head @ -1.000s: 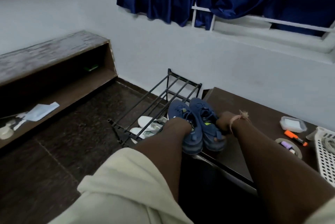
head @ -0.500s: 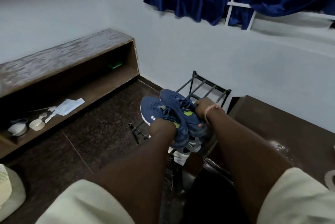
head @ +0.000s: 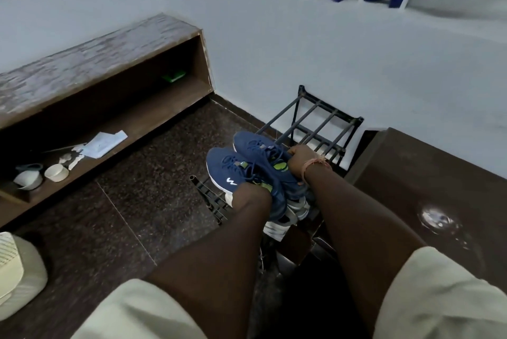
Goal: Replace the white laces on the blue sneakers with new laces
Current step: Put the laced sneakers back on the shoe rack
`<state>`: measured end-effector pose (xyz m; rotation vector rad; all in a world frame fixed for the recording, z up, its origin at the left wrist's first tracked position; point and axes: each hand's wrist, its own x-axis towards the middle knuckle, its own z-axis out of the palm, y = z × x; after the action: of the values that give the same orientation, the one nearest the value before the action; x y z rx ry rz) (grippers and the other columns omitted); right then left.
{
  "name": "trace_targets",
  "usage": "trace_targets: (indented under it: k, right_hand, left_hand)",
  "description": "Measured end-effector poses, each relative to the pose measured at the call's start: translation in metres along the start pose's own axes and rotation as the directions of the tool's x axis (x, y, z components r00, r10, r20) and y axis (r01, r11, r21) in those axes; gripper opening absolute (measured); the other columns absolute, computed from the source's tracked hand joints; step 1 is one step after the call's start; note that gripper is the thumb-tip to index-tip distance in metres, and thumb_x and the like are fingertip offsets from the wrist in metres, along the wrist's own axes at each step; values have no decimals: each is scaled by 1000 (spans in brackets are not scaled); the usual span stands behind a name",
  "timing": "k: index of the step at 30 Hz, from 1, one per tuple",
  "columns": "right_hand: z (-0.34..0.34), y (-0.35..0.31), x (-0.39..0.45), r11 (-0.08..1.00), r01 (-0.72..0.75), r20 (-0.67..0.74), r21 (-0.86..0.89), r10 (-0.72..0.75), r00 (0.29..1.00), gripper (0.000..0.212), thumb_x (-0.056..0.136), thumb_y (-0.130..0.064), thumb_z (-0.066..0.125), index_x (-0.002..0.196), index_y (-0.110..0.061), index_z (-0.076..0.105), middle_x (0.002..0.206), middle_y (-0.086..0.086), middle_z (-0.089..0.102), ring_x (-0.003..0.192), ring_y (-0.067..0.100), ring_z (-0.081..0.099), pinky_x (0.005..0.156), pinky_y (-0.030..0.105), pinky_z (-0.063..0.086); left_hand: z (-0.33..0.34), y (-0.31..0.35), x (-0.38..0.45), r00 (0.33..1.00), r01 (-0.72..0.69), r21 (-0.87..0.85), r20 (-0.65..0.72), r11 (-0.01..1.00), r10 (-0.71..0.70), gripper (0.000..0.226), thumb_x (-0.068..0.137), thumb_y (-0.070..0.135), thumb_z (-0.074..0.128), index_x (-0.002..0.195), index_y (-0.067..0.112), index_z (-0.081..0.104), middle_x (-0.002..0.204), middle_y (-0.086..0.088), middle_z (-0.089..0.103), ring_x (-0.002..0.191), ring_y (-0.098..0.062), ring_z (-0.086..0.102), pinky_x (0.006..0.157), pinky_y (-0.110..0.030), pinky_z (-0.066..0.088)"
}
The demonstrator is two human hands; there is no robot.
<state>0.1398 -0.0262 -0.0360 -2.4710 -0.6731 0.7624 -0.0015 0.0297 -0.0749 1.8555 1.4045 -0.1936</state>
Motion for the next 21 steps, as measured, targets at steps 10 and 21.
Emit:
trace_targets:
  k: [10, 21]
  right_hand:
    - [-13, -8, -48, 997, 6, -135, -75, -16, 991, 28, 94, -16, 58, 119, -3, 58, 122, 20, 61, 110, 36, 60, 87, 38, 52]
    - [-108, 83, -170, 989, -18, -482, -144, -54, 875, 25, 89, -18, 52, 108, -8, 64, 113, 16, 67, 109, 37, 62, 90, 42, 53]
  left_hand:
    - [-51, 63, -58, 960, -211, 331, -110, 920, 259, 15, 96, 19, 60, 100, 4, 64, 104, -15, 67, 95, -30, 66, 67, -37, 52]
    - [18, 138, -163, 664, -694, 358, -17, 624, 748, 28, 94, 18, 54, 119, 7, 58, 121, -21, 66, 115, -38, 60, 88, -39, 48]
